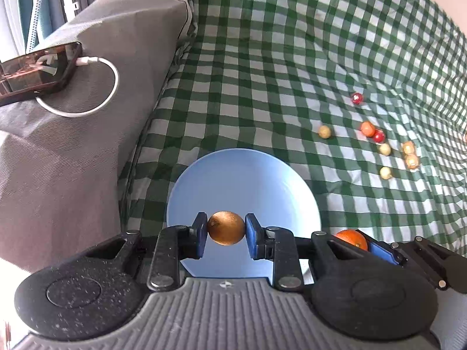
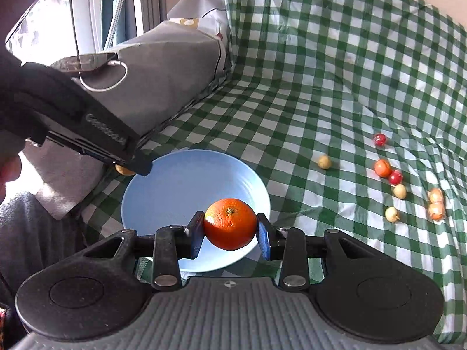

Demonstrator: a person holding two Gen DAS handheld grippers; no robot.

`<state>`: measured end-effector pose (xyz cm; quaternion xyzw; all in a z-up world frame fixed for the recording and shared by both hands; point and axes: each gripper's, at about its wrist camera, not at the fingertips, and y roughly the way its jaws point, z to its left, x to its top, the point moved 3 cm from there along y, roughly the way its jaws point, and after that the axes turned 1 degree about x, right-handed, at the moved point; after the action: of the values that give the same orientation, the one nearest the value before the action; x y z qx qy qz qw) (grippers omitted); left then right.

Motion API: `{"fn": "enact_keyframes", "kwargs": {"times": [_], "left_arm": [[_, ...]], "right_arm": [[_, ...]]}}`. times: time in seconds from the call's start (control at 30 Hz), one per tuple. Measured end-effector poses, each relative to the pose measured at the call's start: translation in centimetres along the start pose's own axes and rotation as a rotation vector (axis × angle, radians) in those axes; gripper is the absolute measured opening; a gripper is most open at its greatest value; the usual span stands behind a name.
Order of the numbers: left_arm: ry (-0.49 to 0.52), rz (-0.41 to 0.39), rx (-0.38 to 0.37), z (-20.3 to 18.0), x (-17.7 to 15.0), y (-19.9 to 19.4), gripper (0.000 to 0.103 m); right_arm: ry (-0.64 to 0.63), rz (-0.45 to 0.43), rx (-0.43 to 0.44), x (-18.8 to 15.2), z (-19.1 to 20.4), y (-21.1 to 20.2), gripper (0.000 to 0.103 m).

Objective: Organize fruits
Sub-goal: 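Carry both fruits to the blue plate and open both tools over it, then withdraw both tools from the plate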

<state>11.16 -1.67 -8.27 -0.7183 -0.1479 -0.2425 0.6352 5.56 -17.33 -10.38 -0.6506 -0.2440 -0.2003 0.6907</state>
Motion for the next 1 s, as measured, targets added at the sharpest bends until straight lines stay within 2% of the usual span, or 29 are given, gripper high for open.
{"fn": "enact_keyframes", "kwargs": {"times": [0.37,0.5,0.57,0.6,0.63,0.7,0.73,0.83,1.0], "left_arm": [[0.043,0.073,0.057,0.1,1.2,6.3,0.03],[0.066,0.08,0.067,0.2,1.4,7.4,0.032],[0.084,0.064,0.06,0.4,1.7,6.7,0.059],[0.091,0.048,0.063,0.2,2.0,6.4,0.09],[0.093,0.021,0.076,0.3,2.1,5.7,0.102],[0.095,-0.042,0.09,0.6,2.1,3.9,0.103],[0.102,-0.045,0.086,0.7,2.0,3.1,0.103],[0.091,-0.047,0.104,1.1,1.1,0.6,0.103],[0.059,-0.103,0.102,2.0,-2.2,-4.8,0.103]], "right_arm": [[-0.034,0.088,0.019,0.5,0.6,5.4,0.039],[-0.046,0.12,0.03,0.6,0.6,6.9,0.039],[-0.054,0.124,0.05,1.0,0.7,7.3,0.04],[-0.053,0.115,0.052,1.3,0.6,7.3,0.044],[-0.054,0.105,0.043,1.7,0.6,7.1,0.051],[-0.055,0.076,0.019,2.3,0.4,6.2,0.081],[-0.054,0.067,0.012,2.5,0.3,5.6,0.09],[-0.04,0.066,0.005,2.3,0.1,3.1,0.097],[0.028,0.07,-0.014,0.3,-0.3,-1.7,0.1]]}}
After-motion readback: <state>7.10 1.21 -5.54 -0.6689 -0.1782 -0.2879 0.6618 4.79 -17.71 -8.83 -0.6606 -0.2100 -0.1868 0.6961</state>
